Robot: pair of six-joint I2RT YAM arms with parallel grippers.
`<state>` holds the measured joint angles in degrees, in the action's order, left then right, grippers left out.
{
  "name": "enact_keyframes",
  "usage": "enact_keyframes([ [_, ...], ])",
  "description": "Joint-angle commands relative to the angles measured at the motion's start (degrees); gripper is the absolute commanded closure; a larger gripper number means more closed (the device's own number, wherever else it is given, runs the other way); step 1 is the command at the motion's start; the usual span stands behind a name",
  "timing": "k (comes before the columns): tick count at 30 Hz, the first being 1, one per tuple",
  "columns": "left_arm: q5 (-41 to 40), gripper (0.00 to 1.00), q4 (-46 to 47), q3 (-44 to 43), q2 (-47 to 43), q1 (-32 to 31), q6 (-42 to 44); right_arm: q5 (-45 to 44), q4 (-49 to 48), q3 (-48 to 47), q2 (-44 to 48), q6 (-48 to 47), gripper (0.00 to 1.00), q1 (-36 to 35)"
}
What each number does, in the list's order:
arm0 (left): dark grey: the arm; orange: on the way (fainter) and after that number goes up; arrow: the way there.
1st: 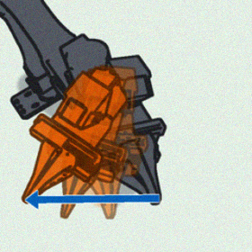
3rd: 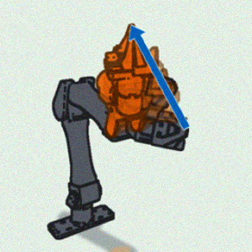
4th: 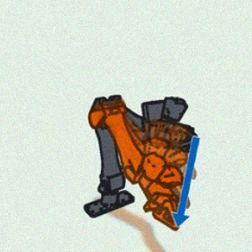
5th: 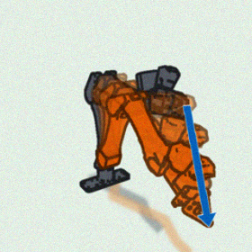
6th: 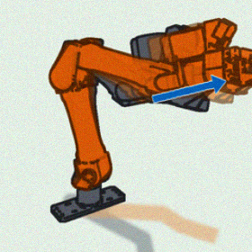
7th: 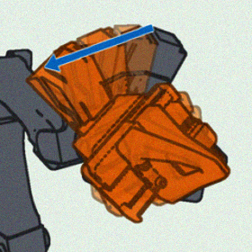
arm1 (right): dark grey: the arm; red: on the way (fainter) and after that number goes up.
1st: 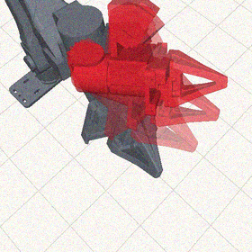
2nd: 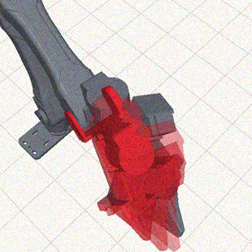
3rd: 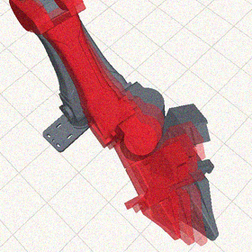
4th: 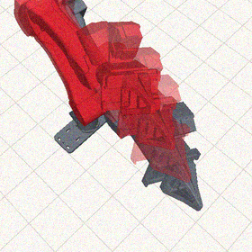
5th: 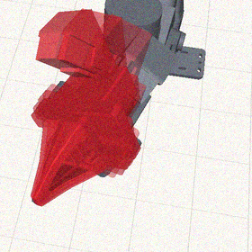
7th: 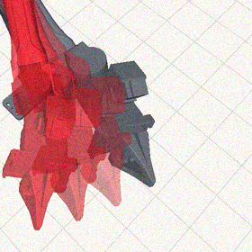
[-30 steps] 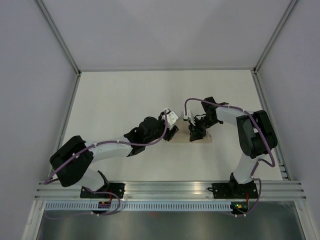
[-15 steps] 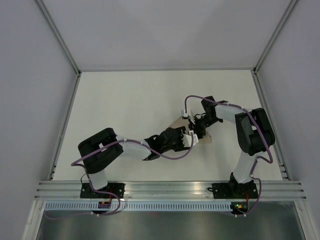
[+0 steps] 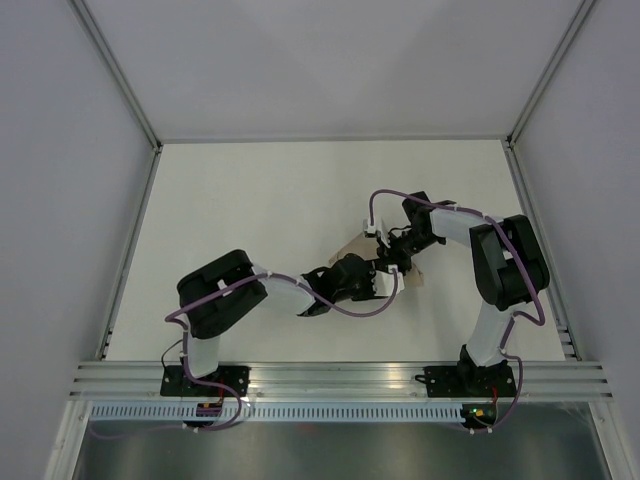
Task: Fold the napkin, place the utensils inside, and roll it up
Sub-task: Roll the napkin with the utensil
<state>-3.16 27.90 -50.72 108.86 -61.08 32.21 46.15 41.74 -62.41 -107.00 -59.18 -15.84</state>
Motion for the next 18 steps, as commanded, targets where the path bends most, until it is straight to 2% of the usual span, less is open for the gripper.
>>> enact_keyframes([
  [1, 2.89, 0.46, -4.08, -1.49, 1.88, 0.70, -0.39, -4.58, 0.10, 2.38, -4.53, -1.38, 0.80, -0.60],
  [6, 6.05, 0.74, -7.94, -2.37, 2.23, 1.31, -3.37, -4.40, -0.08, 2.65, -4.01, -1.29, 0.80, -0.34],
  [8, 7.29, 0.79, -8.74, -2.72, 2.85, 1.66, -5.65, -4.23, -0.16, 2.65, -3.92, -1.12, 0.79, -0.34],
  [9, 8.86, 0.84, -10.05, -3.33, 3.11, 1.84, -6.71, -4.23, -0.34, 2.65, -3.83, -1.12, 0.77, -0.16],
  [11, 10.18, 0.88, -10.06, -3.33, 3.55, 2.19, -9.77, -4.14, -0.69, 2.65, -3.39, -0.77, 0.72, -0.25],
  [12, 10.89, 0.92, -10.15, -3.33, 3.55, 2.28, -10.66, -4.05, -1.21, 2.91, -3.13, -0.50, 0.65, -0.25],
  [15, 14.74, 0.97, -11.55, -3.86, 4.25, 3.07, -13.57, -3.88, -2.35, 3.61, -1.46, 0.46, 0.52, 0.10],
  [18, 18.17, 0.98, -14.36, -4.91, 4.87, 4.12, -15.59, -3.96, -3.15, 4.23, 0.91, 1.43, 0.43, 0.63],
])
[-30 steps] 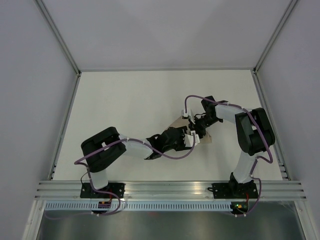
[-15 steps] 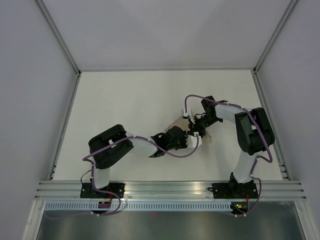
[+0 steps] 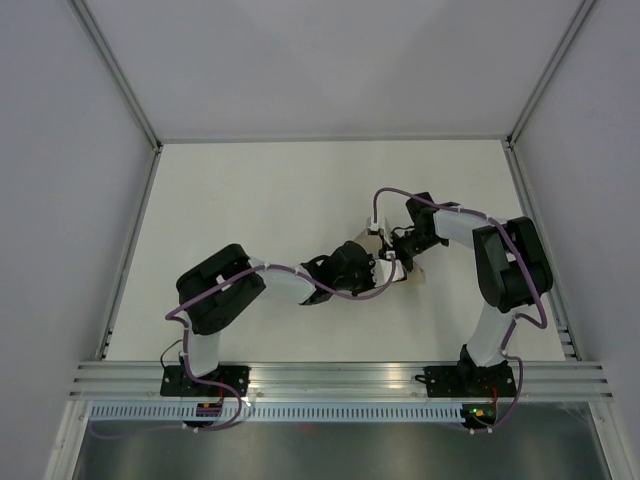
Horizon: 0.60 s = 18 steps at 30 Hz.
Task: Fold the napkin, place the utensils inside, and roll it up
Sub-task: Roll the napkin with the utensil
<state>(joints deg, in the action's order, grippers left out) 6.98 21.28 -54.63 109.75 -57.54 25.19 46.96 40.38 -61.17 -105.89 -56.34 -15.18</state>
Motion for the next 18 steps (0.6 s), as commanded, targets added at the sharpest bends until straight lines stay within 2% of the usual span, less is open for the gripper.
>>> enact_keyframes([
  [1, 9.00, 0.98, -9.66, -1.53, 4.24, 1.28, -9.01, -4.60, -1.97, 3.07, 1.19, -1.23, 0.40, 0.24],
  [7, 14.46, 0.98, -14.06, -4.25, 5.56, 3.48, -12.00, -1.79, -1.71, 1.14, 5.59, 1.49, 0.28, 4.80],
  [8, 14.98, 0.98, -15.64, -4.69, 5.73, 3.75, -12.27, -1.26, -1.80, 0.70, 6.12, 1.75, 0.24, 6.20],
  [14, 19.47, 0.98, -20.92, -8.47, 7.75, 6.47, -14.81, 3.40, -4.61, 1.22, 12.89, 5.36, 0.23, 13.05],
  [18, 25.25, 0.98, -23.83, -10.32, 8.72, 9.02, -17.54, 3.76, -6.71, 5.16, 20.00, 4.83, 0.23, 14.83],
])
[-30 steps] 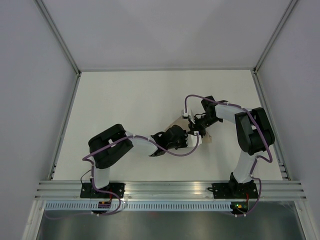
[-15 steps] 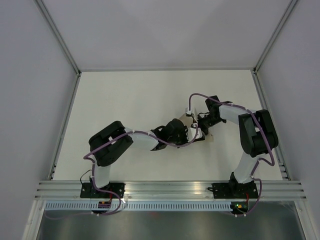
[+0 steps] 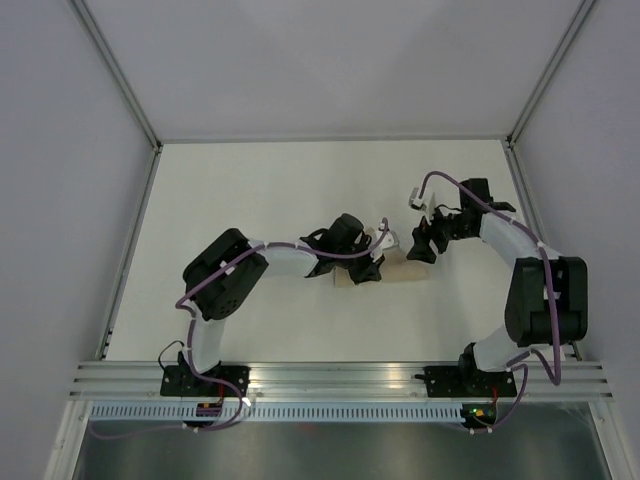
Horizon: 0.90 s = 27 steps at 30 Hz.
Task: Fold the napkin, place the utensils inside, and roll it up
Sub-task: Roll the napkin with the utensil
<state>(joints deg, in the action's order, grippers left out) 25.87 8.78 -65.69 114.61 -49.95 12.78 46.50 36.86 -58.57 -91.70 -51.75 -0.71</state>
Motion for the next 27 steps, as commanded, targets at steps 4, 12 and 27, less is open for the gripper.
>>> enact_keyframes([
  [4, 11.48, 0.98, -13.94, -0.84, 5.36, 4.24, -7.06, 4.21, -7.41, 10.12, 17.57, -0.63, 0.21, 0.36],
  [12, 21.59, 0.95, -24.41, -9.36, 13.61, 6.98, -9.61, -3.33, -17.42, 23.93, 26.31, -4.42, 0.16, -5.70],
  [27, 23.00, 0.91, -32.86, -15.61, 17.84, 7.77, -11.28, -15.91, -32.29, 29.74, 23.42, -1.60, 0.15, -20.82],
])
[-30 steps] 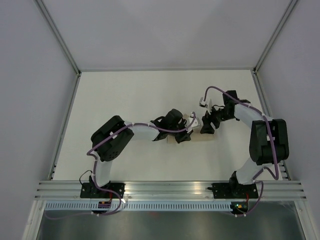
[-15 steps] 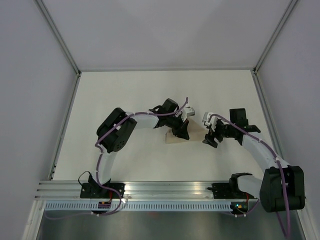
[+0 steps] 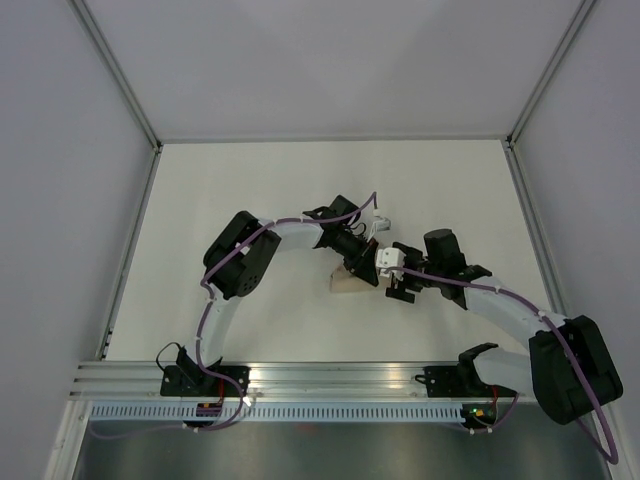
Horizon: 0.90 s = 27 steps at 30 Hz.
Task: Fold the napkin, place the utensils inside, and roll it up
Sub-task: Roll the napkin with the utensil
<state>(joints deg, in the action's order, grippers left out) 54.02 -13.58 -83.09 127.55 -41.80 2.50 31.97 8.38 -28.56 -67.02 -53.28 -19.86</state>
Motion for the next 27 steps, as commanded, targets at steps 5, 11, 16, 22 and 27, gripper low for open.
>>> enact_keyframes([
  [5, -6.03, 0.89, -10.85, 1.62, 5.26, -0.39, -1.10, -3.13, -2.93, 0.17, -1.53, 0.45, 0.16, -4.75],
  [11, -6.12, 0.88, -11.03, 1.62, 5.17, -0.21, -1.10, -6.21, -5.74, 0.69, -5.22, 0.72, 0.23, -7.04],
  [16, -6.29, 0.82, -11.11, 1.53, 4.56, 0.05, -0.92, -6.74, -6.62, 0.52, -6.89, 1.33, 0.31, -7.04],
  [22, -6.12, 0.76, -11.20, 1.18, 3.76, 0.58, -0.66, -6.04, -6.01, -0.09, -8.03, 1.68, 0.51, -7.04],
  [27, -6.64, 0.65, -11.20, 0.91, 1.66, 1.11, -0.83, -4.63, -3.29, -1.76, -10.05, 1.77, 0.67, -7.13],
])
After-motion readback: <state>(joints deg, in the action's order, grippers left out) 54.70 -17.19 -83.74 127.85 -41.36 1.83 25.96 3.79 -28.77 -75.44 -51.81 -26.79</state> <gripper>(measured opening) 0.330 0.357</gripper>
